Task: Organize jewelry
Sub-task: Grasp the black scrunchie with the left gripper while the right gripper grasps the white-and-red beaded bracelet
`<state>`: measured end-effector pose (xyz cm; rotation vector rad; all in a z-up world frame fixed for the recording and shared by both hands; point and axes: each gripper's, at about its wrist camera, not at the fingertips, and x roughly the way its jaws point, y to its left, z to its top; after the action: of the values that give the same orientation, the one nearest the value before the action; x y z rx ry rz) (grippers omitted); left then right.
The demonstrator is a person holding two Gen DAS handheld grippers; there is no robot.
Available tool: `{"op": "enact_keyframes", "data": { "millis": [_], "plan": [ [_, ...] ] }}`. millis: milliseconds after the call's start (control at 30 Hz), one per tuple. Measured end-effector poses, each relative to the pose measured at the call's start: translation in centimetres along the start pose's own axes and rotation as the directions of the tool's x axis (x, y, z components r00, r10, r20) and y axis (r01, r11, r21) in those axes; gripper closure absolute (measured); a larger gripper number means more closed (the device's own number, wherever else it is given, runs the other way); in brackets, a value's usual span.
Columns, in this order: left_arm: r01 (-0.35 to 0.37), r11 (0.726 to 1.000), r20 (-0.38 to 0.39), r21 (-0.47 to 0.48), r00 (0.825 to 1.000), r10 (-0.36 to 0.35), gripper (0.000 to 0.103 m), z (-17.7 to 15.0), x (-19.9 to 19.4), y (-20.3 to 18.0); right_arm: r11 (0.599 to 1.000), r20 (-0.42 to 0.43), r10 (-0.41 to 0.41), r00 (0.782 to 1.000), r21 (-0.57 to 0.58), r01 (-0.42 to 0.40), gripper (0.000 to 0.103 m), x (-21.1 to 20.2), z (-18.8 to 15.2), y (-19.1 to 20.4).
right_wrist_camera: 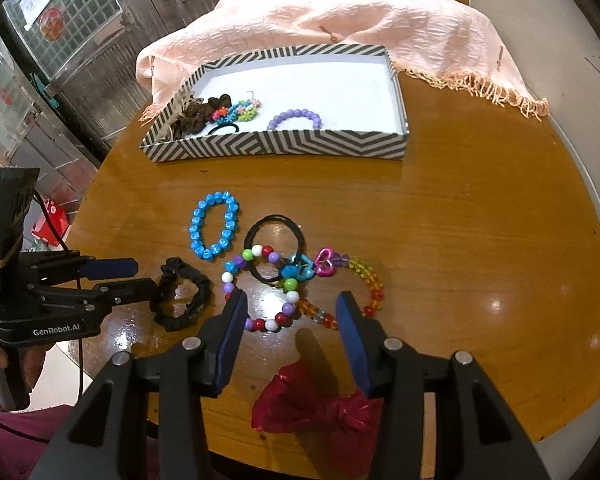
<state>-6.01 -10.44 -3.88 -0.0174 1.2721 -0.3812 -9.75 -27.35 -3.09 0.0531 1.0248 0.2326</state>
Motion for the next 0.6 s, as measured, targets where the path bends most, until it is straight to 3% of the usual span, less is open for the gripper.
{"op": "enact_keyframes", "data": {
  "millis": [600],
  "plan": [
    [-0.026, 0.999, -0.019, -0.044, 0.999, 0.025, 0.077, -0.8, 1.0, 0.1, 0.998, -0.017, 0.019, 1.000, -0.067, -0.020, 0.056, 2.1, 0.2, 0.6]
  ]
}}
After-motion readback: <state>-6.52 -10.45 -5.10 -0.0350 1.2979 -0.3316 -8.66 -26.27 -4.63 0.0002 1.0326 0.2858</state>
